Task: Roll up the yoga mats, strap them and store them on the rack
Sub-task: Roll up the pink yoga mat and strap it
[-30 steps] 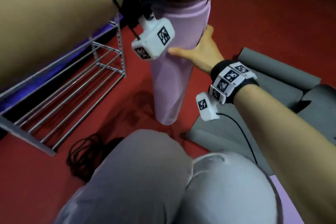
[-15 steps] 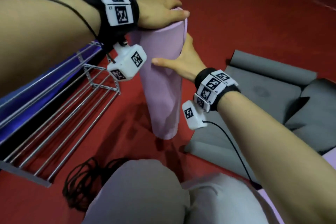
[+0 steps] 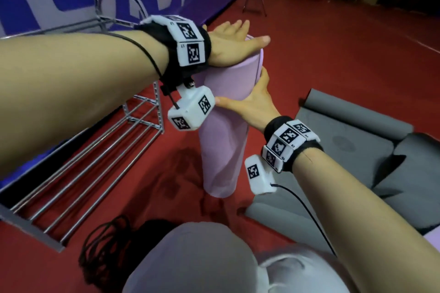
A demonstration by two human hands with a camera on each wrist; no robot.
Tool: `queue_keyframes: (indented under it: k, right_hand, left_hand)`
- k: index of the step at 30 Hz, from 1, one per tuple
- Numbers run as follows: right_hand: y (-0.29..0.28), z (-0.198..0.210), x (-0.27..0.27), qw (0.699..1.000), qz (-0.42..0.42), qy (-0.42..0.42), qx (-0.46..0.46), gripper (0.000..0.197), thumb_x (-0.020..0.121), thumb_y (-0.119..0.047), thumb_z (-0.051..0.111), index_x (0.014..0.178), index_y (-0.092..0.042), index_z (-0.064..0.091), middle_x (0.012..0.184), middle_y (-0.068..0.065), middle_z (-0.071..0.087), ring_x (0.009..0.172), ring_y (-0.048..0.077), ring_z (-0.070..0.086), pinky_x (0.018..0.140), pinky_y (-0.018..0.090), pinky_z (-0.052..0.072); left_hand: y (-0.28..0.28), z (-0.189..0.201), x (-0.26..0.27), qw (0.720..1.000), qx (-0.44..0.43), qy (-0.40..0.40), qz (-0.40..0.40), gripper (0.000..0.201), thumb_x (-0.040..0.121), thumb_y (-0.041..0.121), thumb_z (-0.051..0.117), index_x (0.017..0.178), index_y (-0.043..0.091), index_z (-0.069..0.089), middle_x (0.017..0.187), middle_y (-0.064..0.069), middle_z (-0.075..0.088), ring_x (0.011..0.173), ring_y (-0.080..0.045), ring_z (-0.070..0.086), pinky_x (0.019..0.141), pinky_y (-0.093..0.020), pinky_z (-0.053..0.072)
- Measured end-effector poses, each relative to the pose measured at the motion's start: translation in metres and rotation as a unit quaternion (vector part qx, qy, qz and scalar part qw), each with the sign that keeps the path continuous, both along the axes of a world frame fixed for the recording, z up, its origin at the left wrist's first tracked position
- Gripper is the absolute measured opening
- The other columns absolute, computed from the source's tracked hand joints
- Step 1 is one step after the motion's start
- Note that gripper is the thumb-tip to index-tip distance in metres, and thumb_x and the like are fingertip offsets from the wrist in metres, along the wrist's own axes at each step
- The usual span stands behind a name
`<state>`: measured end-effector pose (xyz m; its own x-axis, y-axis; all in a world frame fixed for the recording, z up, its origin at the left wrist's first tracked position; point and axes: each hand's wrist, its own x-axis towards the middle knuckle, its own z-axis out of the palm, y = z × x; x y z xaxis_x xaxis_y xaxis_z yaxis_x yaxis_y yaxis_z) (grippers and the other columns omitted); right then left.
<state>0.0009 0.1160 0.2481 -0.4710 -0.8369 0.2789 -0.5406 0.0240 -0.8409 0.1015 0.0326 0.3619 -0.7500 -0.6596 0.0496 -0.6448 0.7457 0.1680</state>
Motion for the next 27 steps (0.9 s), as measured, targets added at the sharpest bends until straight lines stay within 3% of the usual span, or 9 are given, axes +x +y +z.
queue_keyframes:
  k: [2,5,13,18,22,27]
  right_hand:
    - [0.001,0.0,0.006,1.0,0.013,0.013,-0.008,0.148,0.038,-0.071,0.085,0.154,-0.02,0.008,0.159,-0.002,0.025,0.142,0.013,0.033,0.113,0.039,0.037]
    - [0.004,0.001,0.016,0.999,0.027,0.025,-0.02,0.13,0.045,-0.062,0.089,0.149,-0.019,0.024,0.151,-0.004,0.036,0.134,0.009,0.041,0.107,0.035,0.043]
    - [0.016,0.001,0.048,0.999,0.011,0.034,0.015,0.115,0.056,-0.049,0.092,0.14,-0.009,0.024,0.141,-0.001,0.043,0.119,0.009,0.047,0.097,0.028,0.044]
    - [0.021,-0.003,0.053,0.999,0.025,0.04,-0.003,0.121,0.056,-0.05,0.092,0.145,-0.009,0.021,0.143,-0.002,0.039,0.12,0.005,0.042,0.099,0.023,0.039]
    - [0.025,0.001,0.057,0.998,0.032,0.045,-0.011,0.137,0.045,-0.064,0.087,0.149,-0.01,0.016,0.15,0.001,0.033,0.13,0.011,0.041,0.104,0.025,0.038]
    - [0.024,-0.002,0.052,0.997,0.048,0.053,0.001,0.132,0.052,-0.057,0.09,0.151,-0.012,0.015,0.153,0.004,0.031,0.136,0.017,0.038,0.107,0.029,0.038]
  left_hand:
    - [0.001,0.0,0.008,1.0,0.009,0.002,0.01,0.087,0.09,0.073,0.007,0.154,0.016,-0.008,0.162,0.003,-0.01,0.149,-0.017,-0.008,0.118,-0.052,-0.004]
    - [0.003,-0.006,0.02,1.0,0.004,0.017,0.026,0.093,0.088,0.076,0.01,0.153,0.012,-0.008,0.161,0.002,-0.012,0.148,-0.017,-0.009,0.118,-0.052,-0.004]
    - [0.014,-0.006,0.063,1.0,0.019,0.005,0.004,0.091,0.089,0.075,0.009,0.153,0.012,-0.009,0.161,0.0,-0.013,0.148,-0.016,-0.009,0.119,-0.049,-0.003]
    - [0.02,-0.007,0.079,1.0,0.023,0.005,0.005,0.087,0.093,0.069,0.011,0.153,0.009,-0.009,0.161,-0.003,-0.012,0.148,-0.016,-0.008,0.12,-0.045,-0.002]
    - [0.026,-0.011,0.078,1.0,-0.019,-0.014,0.014,0.09,0.092,0.071,0.014,0.153,0.009,-0.008,0.161,-0.004,-0.011,0.149,-0.018,-0.007,0.12,-0.045,-0.001]
    - [0.029,-0.014,0.076,0.999,-0.027,-0.008,0.036,0.091,0.091,0.072,0.015,0.153,0.009,-0.004,0.162,-0.004,-0.008,0.149,-0.019,-0.004,0.12,-0.049,0.002]
